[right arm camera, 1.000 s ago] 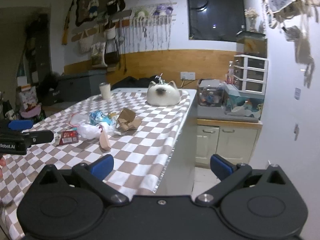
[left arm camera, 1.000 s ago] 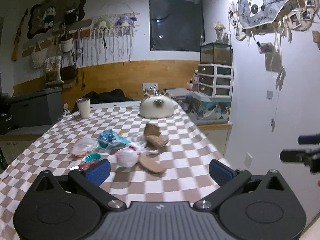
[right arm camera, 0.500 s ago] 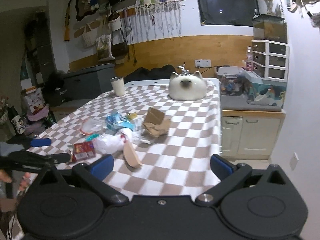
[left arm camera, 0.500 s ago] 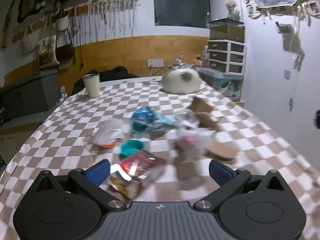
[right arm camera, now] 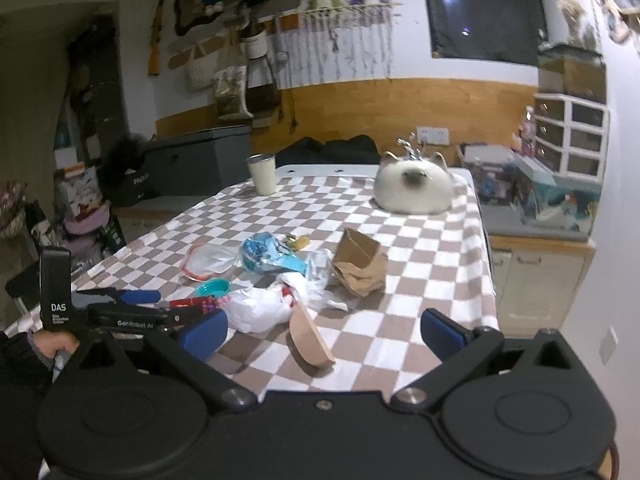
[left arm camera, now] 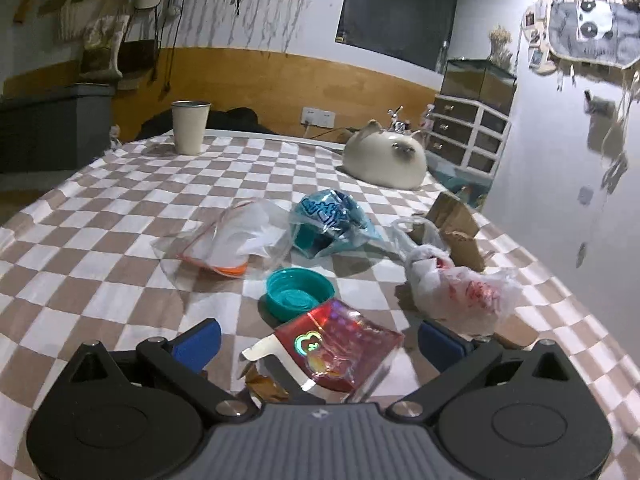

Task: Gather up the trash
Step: 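Grasp the red snack box with the left tool while the right tool grasps the white plastic bag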

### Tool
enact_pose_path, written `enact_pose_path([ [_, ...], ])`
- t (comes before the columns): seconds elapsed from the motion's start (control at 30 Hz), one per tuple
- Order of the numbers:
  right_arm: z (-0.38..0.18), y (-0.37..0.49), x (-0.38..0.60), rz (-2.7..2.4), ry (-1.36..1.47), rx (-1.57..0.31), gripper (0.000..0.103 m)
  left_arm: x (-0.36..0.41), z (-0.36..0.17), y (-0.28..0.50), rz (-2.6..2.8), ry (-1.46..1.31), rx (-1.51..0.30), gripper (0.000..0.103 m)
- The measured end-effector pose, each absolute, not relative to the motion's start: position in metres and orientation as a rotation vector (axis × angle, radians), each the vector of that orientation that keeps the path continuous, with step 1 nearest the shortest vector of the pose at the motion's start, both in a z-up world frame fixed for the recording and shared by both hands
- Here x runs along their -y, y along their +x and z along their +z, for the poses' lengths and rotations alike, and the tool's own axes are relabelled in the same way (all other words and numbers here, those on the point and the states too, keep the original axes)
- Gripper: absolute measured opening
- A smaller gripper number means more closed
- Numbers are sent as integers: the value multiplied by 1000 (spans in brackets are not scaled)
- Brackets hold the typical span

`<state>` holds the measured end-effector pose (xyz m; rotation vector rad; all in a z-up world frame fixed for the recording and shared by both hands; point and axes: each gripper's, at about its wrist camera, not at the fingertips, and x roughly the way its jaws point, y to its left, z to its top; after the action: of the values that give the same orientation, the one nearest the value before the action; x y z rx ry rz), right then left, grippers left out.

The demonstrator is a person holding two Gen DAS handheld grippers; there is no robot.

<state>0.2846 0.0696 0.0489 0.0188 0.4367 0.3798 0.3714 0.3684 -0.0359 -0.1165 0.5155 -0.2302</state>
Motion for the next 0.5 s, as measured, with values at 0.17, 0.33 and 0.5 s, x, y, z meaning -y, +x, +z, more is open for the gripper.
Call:
enact_pose_path([
  [0.17,52,295,-91,388,4,-423,103,-362,-35,364,-324,-94,-541,103],
  [0.33,51,310,-115,371,4,-391,102,-353,-41,354,-378,-59,-606,103],
  [0.5,44,328,-136,453,63,-393,92,-344,-40,339,-411,-42,-572,103],
])
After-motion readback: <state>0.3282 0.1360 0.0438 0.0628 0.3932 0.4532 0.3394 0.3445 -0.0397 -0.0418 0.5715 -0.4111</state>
